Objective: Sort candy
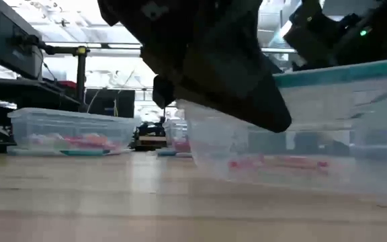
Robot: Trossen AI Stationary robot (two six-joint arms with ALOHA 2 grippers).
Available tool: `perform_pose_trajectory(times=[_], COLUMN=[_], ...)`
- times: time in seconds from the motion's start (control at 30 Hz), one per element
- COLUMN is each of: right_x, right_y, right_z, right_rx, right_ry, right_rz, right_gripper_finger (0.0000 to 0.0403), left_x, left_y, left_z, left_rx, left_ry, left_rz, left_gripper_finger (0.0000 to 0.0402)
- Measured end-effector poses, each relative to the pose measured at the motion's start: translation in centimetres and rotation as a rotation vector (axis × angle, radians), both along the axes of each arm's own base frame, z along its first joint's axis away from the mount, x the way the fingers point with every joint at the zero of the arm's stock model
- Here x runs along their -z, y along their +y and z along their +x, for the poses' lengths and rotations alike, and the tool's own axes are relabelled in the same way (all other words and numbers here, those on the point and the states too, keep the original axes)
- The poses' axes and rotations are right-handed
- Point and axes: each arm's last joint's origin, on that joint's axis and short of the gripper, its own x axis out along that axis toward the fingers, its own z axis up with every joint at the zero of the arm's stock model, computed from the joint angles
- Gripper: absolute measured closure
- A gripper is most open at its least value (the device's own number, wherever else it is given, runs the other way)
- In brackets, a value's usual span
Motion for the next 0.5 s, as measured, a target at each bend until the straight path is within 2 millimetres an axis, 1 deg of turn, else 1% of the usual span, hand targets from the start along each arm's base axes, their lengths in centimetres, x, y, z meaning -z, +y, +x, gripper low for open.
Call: perform_pose_trajectory(times=[0.13,0.23,0.37,0.5], right_x=[0.3,-0.2,-2.1,-4.6], right_y=[0.0,0.0,0.4,0.0], right_z=[0.2,-0.1,-0.4,-1.4], right_rx=[0.011,0.002,-0.119,-0.182], right_ry=[-0.020,-0.009,0.036,0.020], right_rz=[-0.028,-0.008,0.140,0.125], right_gripper_finger=[0.0403,0.0403,0.0403,0.0403], left_x=[0.1,0.0,-0.2,-1.0], left_y=[0.5,0.4,-0.2,-0.6], left_z=[0.1,0.2,0.0,-0.4], left_rx=[-0.029,0.035,0.165,0.218], left_ry=[0.002,0.014,0.040,0.074], left_rz=[0.004,0.050,0.092,0.112], left_gripper_finger=[0.0401,0.0401,0.0401,0.0401])
